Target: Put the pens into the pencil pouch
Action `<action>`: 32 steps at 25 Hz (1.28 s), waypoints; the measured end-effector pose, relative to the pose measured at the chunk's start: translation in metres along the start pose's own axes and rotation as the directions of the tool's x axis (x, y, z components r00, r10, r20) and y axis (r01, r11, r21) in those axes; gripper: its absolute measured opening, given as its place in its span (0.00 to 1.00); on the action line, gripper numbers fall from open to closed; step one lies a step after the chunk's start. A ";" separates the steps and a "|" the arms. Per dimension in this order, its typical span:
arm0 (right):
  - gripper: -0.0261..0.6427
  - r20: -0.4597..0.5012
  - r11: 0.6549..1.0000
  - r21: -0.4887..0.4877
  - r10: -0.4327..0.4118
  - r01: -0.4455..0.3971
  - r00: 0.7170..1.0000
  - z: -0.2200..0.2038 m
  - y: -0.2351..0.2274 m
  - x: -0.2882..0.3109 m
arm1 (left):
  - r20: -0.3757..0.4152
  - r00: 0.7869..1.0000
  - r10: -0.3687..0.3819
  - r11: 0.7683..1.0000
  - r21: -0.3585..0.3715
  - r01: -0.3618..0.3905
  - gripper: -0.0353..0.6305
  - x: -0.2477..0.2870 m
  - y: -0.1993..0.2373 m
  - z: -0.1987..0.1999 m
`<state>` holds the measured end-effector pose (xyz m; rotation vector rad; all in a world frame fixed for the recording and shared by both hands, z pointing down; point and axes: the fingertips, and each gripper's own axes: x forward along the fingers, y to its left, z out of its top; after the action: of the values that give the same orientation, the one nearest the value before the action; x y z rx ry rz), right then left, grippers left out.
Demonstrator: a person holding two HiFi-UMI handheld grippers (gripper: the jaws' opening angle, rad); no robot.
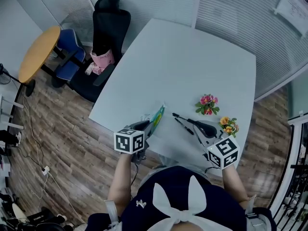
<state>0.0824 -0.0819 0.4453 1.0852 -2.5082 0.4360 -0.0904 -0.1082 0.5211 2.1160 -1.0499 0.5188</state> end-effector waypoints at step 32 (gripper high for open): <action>0.10 0.012 0.986 -0.042 0.161 -0.160 0.987 0.023 0.056 0.025 | -0.019 0.999 -0.032 0.999 -0.006 0.032 0.15 0.012 -0.006 -0.003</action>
<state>0.0198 -0.0701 0.4289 0.8773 -2.6169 0.4198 -0.0785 -0.1096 0.5277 2.1150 -1.0040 0.5187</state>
